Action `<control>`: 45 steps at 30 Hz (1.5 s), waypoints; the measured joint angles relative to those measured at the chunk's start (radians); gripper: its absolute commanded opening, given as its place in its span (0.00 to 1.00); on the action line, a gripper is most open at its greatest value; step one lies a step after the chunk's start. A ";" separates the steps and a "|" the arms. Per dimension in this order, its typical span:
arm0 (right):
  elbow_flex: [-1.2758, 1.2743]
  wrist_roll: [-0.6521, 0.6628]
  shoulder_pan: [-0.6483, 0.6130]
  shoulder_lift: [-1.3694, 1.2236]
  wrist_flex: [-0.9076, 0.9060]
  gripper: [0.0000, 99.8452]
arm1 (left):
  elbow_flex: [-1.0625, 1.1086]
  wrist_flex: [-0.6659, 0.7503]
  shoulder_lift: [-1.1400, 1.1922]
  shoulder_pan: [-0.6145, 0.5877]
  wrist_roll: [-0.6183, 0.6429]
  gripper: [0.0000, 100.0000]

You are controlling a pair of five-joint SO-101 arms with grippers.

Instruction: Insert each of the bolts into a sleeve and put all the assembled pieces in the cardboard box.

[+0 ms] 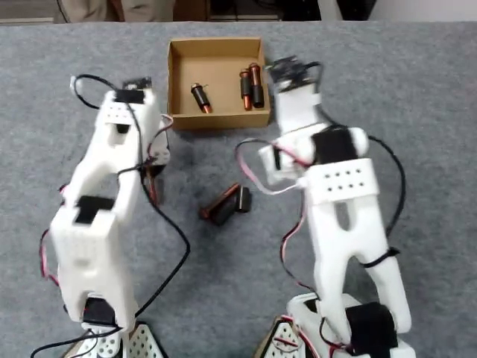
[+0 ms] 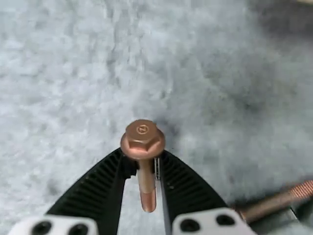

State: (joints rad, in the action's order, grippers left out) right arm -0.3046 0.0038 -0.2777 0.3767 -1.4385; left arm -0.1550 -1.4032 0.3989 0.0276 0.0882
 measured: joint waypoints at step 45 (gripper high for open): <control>0.603 -0.443 -0.166 -1.115 -0.160 0.12 | 1.002 0.227 -1.105 -0.117 -0.124 0.02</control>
State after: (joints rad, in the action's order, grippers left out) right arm 0.2984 -0.4396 -0.4434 -0.7388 -1.5980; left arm 0.8470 -1.1761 -0.7058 -0.0890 -0.0361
